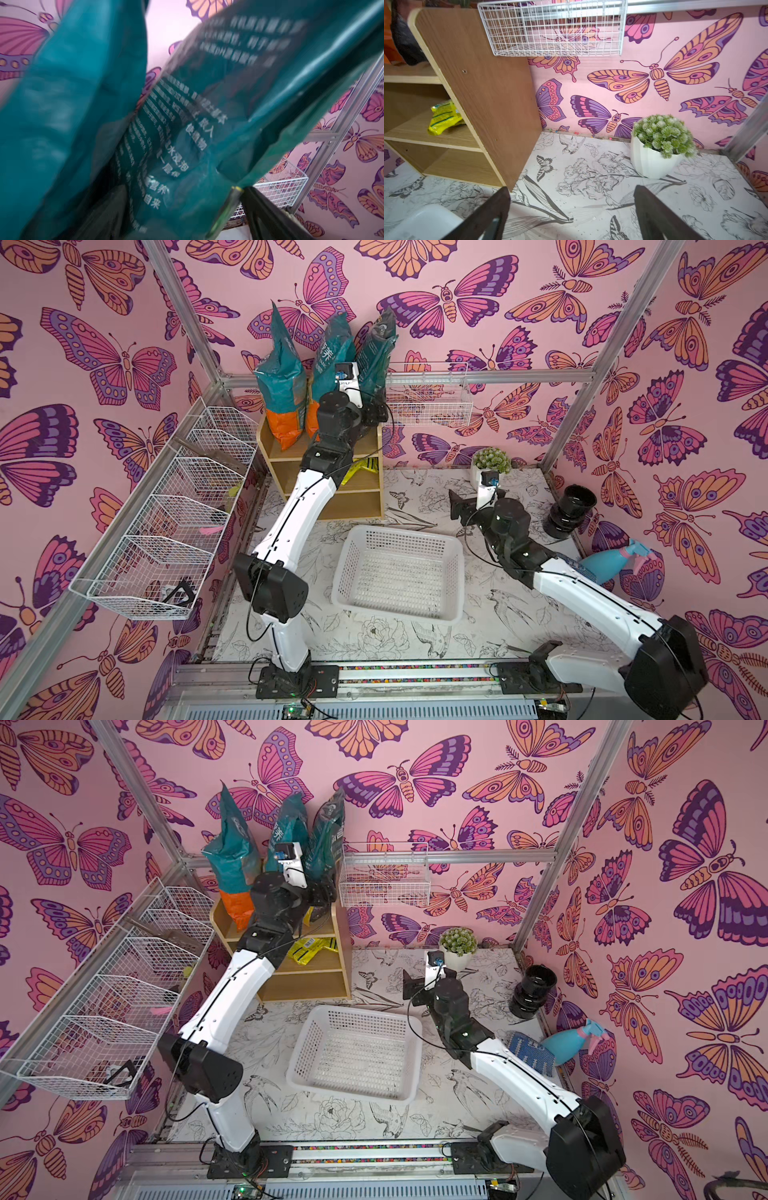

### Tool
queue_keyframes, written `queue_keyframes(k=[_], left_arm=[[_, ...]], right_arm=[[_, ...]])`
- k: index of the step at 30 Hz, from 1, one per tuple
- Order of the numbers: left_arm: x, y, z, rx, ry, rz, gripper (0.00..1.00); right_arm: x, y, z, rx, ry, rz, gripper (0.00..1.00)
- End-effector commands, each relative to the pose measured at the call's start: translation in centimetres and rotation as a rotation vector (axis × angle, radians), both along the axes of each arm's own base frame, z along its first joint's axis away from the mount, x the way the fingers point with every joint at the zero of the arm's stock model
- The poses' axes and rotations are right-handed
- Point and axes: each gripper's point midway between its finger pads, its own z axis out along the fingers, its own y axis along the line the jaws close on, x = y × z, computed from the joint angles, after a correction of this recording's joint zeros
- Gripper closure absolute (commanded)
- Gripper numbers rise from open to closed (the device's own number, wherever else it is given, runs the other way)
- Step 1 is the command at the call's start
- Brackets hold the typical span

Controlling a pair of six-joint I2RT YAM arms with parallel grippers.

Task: Take down the fertilizer bag from the shelf
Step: Pick up the fertilizer bag from the shelf.

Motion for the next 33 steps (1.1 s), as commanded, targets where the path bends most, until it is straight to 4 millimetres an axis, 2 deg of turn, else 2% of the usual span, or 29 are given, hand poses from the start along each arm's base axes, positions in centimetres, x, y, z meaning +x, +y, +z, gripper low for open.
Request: queue_keyframes(k=[1,5,7,8,9,10,11,12,14,18,25,29,33], left_arm=[[1.4,-2.0,-1.8,0.079,0.026,-0.036,0.07],[3.7,-3.2,-2.2,0.173,-0.023,0.042,0.07],[4.5,-3.7,-3.2,0.234,-0.029,0.061,0.13],[4.7,-4.0,-3.6,0.262,-0.033,0.069,0.23],[4.8,-4.1,-4.0,0.284,-0.032,0.08,0.38],[5.0,-4.0,-4.3,0.299,-0.029,0.1,0.58],[5.0,-3.8,-4.4,0.304,-0.028,0.122,0.74],[5.0,-3.7,-4.4,0.305,-0.031,0.134,0.85],[4.6,-3.3,-3.9,0.296,-0.042,0.153,1.0],[2.7,-3.1,-1.3,0.238,-0.094,0.131,1.0],[-1.8,-1.8,6.3,0.144,-0.264,0.115,1.0],[-5.5,-1.4,10.8,0.116,-0.357,0.065,1.0],[-10.0,1.1,15.3,0.065,-0.44,0.104,1.0]], right_arm=[[0.1,-1.0,0.2,-0.012,-0.037,-0.047,0.04],[0.7,0.5,-1.3,-0.037,0.013,0.008,0.04],[1.1,1.1,-1.8,-0.041,0.036,0.023,0.04],[1.2,1.4,-2.0,-0.041,0.044,0.035,0.04],[1.3,1.6,-2.2,-0.043,0.048,0.043,0.04],[1.3,1.8,-2.3,-0.042,0.052,0.048,0.04],[1.4,1.9,-2.5,-0.039,0.056,0.049,0.04],[1.5,2.0,-2.6,-0.039,0.058,0.052,0.04],[1.6,2.2,-2.9,-0.04,0.063,0.056,0.04],[1.8,2.2,-3.2,-0.044,0.066,0.051,0.04],[1.9,2.5,-3.5,-0.027,0.072,0.06,0.04],[1.8,3.0,-3.6,-0.012,0.078,0.083,0.04],[1.7,3.2,-3.6,-0.006,0.082,0.093,0.04]])
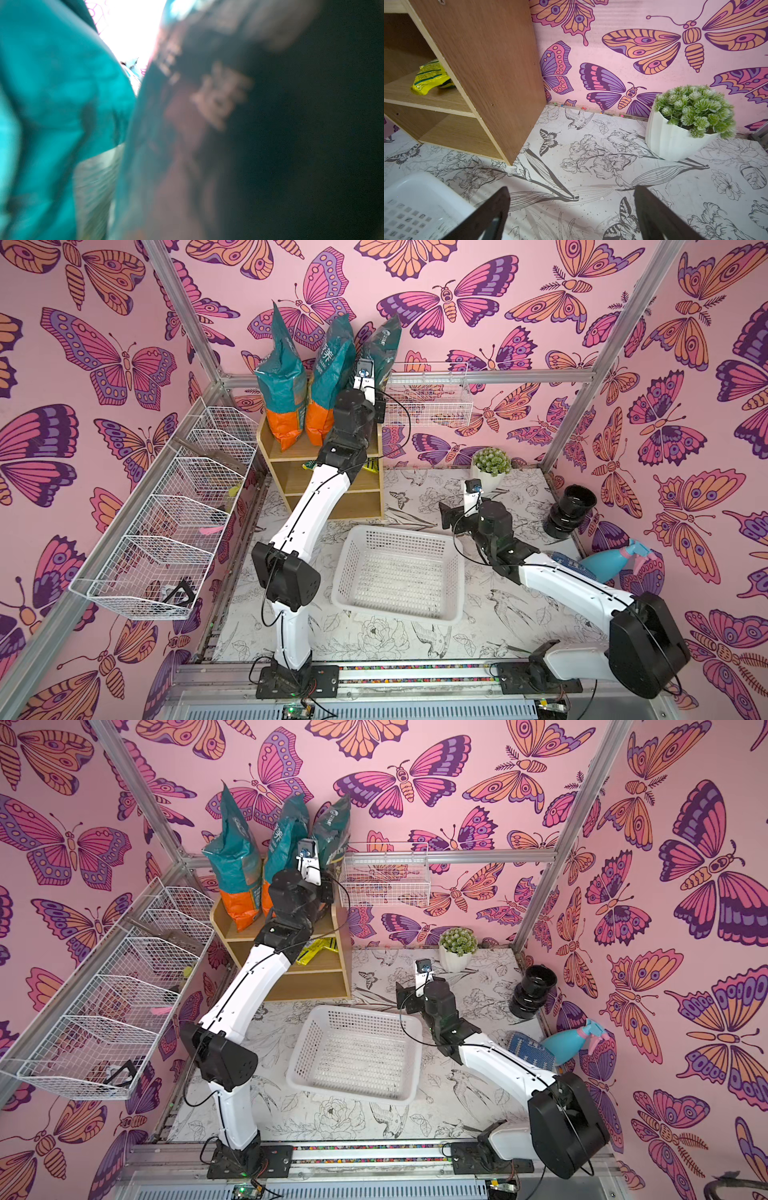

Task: Take down the fertilizer bag from the shelf
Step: Pick up the fertilizer bag from the shelf, then place the fertilizer bag in the storage box.

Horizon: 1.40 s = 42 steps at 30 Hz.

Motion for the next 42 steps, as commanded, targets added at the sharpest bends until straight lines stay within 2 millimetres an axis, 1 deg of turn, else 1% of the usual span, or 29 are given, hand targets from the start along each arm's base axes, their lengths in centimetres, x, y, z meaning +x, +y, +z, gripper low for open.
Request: queue_keyframes(k=[1,4,6,7,9,10,11,13,15,17,19,22,24,25,28,32,35,37,38,40,42], left_arm=[[-11.3,1.4,14.6,-0.11,-0.382,-0.102,1.0],[-14.9,3.3,16.2,-0.103,-0.442,-0.041,1.0],[-17.0,4.8,16.7,-0.135,-0.444,-0.019,1.0],[-18.2,5.6,16.7,-0.16,-0.441,-0.017,1.0],[-20.8,6.6,16.0,-0.2,-0.436,-0.036,1.0],[-22.4,7.1,15.6,-0.233,-0.436,-0.049,1.0],[-24.4,7.9,15.7,-0.264,-0.445,-0.066,1.0],[-26.9,8.0,14.3,-0.295,-0.424,-0.108,0.99],[-28.8,7.9,12.6,-0.305,-0.394,-0.13,0.99],[-30.2,8.2,9.9,-0.373,-0.342,-0.156,0.99],[-31.0,8.2,6.8,-0.446,-0.286,-0.206,1.0],[-31.1,7.0,1.9,-0.482,-0.197,-0.247,0.99],[-30.7,6.2,-0.5,-0.478,-0.155,-0.216,0.99],[-30.5,5.4,-1.6,-0.465,-0.142,-0.209,0.99],[-30.7,3.6,-3.6,-0.439,-0.144,-0.172,0.99],[-32.4,1.0,-5.6,-0.458,-0.167,-0.194,0.99],[-33.7,-1.8,-7.8,-0.453,-0.18,-0.182,0.99],[-34.3,-4.3,-9.4,-0.437,-0.17,-0.163,0.99],[-34.3,-5.3,-10.2,-0.422,-0.149,-0.14,1.0],[-33.7,-8.3,-12.4,-0.371,-0.105,-0.094,1.0],[-33.2,-9.8,-13.8,-0.366,-0.08,-0.081,1.0]], right_arm=[[0.3,0.6,1.6,0.048,-0.024,0.015,0.04],[0.1,0.7,1.6,0.059,-0.019,0.027,0.04],[0.0,0.8,1.6,0.066,-0.016,0.033,0.04],[-0.1,0.8,1.6,0.069,-0.015,0.033,0.04],[-0.2,0.7,1.7,0.078,-0.017,0.03,0.04],[-0.3,0.6,1.8,0.082,-0.017,0.03,0.04],[-0.4,0.5,1.9,0.086,-0.016,0.028,0.04],[-0.7,0.1,2.0,0.098,-0.009,0.01,0.05],[-1.0,-0.9,2.1,0.116,-0.005,-0.029,0.05],[-1.6,-2.1,2.2,0.132,-0.007,-0.072,0.05],[-2.4,-3.7,2.2,0.131,-0.013,-0.123,0.05],[-4.1,-5.9,2.3,0.13,-0.027,-0.172,0.05],[-5.1,-6.7,2.5,0.14,-0.035,-0.181,0.05],[-5.6,-7.2,2.6,0.146,-0.037,-0.187,0.05],[-6.8,-8.4,3.0,0.156,-0.05,-0.205,0.05],[-8.0,-9.9,3.6,0.153,-0.069,-0.239,0.05],[-8.8,-11.0,3.7,0.152,-0.08,-0.265,0.05],[-9.3,-11.8,3.7,0.148,-0.087,-0.288,0.05],[-9.5,-12.2,3.7,0.147,-0.091,-0.303,0.05],[-10.0,-13.3,3.7,0.145,-0.098,-0.344,0.05],[-10.5,-14.2,3.8,0.15,-0.106,-0.371,0.05]])
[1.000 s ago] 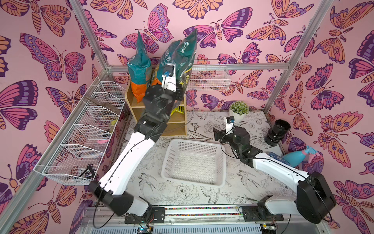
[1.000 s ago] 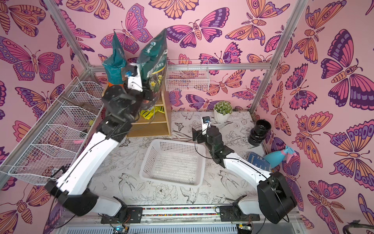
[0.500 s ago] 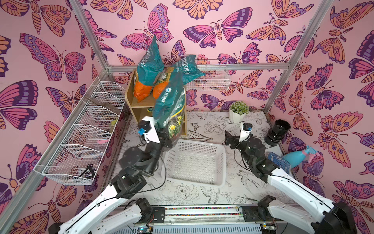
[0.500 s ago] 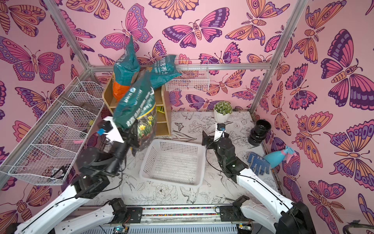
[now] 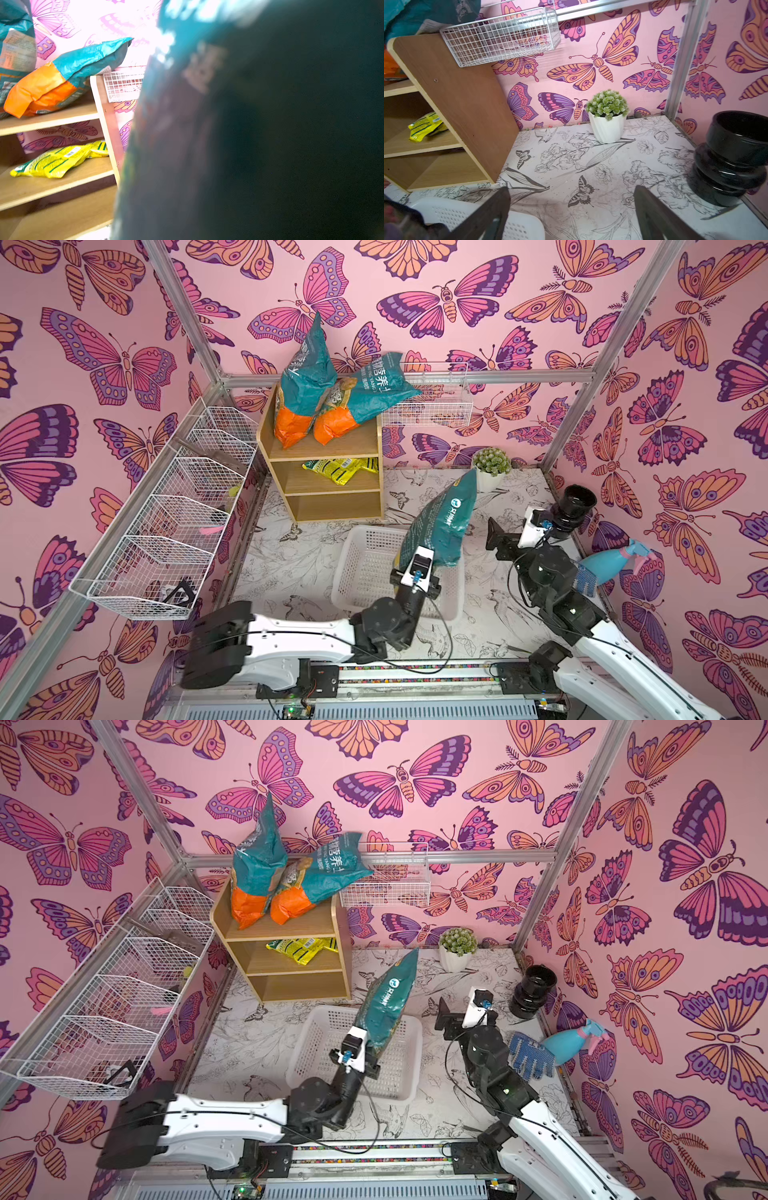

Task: Take down the fertilizer bag from the shelf
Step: Place the fertilizer bag in the storage box.

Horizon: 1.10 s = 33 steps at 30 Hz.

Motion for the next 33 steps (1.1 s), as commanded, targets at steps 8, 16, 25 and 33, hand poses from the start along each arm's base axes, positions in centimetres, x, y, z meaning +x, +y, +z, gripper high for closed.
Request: queue_keyframes(k=[8,16,25,33], left_arm=[[2.1,4.7,2.0,-0.427,0.061,0.203,1.0],[3.1,2.3,-2.6,-0.438,0.122,0.255,1.0],[3.0,-0.6,-6.0,-0.38,0.128,0.18,1.0],[2.2,-2.9,-7.9,-0.343,0.141,0.146,1.0]], right_arm=[[-1.8,-3.0,-0.3,0.026,-0.016,-0.091,0.05],[-1.8,-2.9,-0.4,0.019,-0.004,-0.091,0.05],[-1.9,-3.0,-0.3,0.02,-0.01,-0.087,0.05],[-1.9,-2.9,-0.3,0.02,-0.011,-0.082,0.05]])
